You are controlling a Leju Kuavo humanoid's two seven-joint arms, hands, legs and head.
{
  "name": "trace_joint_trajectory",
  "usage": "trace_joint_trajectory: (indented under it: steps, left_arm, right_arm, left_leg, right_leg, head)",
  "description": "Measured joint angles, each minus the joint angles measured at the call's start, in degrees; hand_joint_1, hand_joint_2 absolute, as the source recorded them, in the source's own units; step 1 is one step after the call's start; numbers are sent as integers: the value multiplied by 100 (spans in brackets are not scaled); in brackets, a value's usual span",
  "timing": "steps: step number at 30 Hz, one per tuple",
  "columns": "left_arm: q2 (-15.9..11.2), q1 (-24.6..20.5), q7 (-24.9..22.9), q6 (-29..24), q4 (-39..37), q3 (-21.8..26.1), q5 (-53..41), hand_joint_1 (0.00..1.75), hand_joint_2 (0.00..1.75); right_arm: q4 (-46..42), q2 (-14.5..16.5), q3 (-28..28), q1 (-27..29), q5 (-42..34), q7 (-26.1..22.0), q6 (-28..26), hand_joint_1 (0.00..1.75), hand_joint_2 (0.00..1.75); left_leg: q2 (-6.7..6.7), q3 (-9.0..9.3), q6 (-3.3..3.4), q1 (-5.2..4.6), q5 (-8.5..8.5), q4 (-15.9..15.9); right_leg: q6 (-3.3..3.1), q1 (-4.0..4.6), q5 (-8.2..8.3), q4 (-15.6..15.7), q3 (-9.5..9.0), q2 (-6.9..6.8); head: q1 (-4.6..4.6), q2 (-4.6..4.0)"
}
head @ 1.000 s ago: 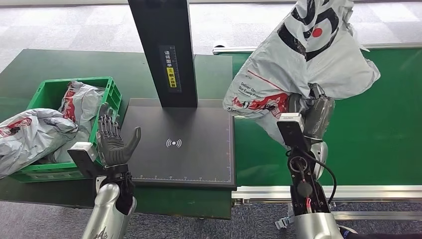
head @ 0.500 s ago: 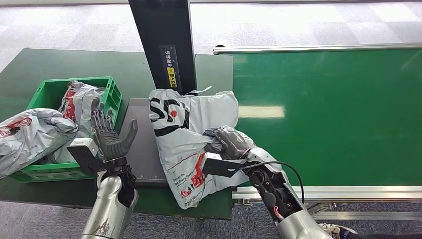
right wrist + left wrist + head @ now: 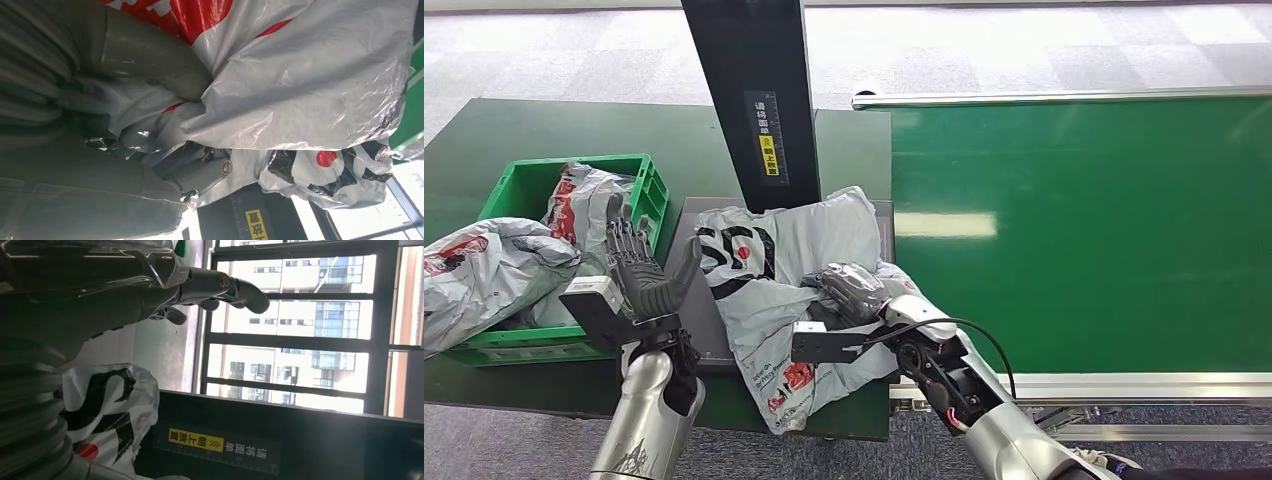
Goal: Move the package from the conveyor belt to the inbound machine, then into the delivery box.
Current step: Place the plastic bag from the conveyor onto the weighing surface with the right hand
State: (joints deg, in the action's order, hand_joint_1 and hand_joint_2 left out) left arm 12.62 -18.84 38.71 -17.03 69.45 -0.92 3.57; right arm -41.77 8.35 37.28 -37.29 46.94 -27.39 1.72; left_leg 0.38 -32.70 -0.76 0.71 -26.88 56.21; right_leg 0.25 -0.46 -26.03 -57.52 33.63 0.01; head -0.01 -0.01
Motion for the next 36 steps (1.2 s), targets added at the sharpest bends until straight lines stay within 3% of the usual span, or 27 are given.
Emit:
trace_joint_trajectory:
  steps: [1,4,8,20,28,36]
  left_arm:
    - [3,0,-2,-1,10,-13,1,0,175]
    - [7,0,-23,-8,38,-22,3,0,175]
    - [14,-1,-49,-3,54,-26,3,0,175]
    - [48,3,-110,128,74,-103,-64,0,175]
    - [44,96,-119,197,141,-86,-76,0,175]
    - [3,222,-116,434,170,-89,-243,0,175]
  right_arm:
    - [110,44,45,-95,11,72,1,0,175]
    - [413,149,115,-347,-22,233,-33,0,175]
    - [712,229,69,-548,-390,104,-6,0,0]
    - [859,245,-541,-275,-1929,-1184,586,0,0]
    - [35,155,-994,140,-2980,-1248,988,0,0]
    - [-717,5,-1412,389,-3619,-1133,939,0,0]
  left_leg:
    - [0,0,0,0,0,0]
    - [-1,0,0,0,0,0]
    - [-2,0,0,0,0,1]
    - [-1,0,0,0,0,1]
    - [-2,0,0,0,0,1]
    - [-2,0,0,0,0,1]
  right_leg:
    - [0,0,0,0,0,0]
    - [0,0,0,0,0,0]
    - [0,0,0,0,0,0]
    - [0,0,0,0,1,-1]
    - [0,-1,0,0,1,0]
    - [0,-1,0,1,1,0]
  head:
    - [-1,0]
    - [0,-2]
    - [0,-1]
    - [0,-2]
    - [-1,-1]
    - [-1,-1]
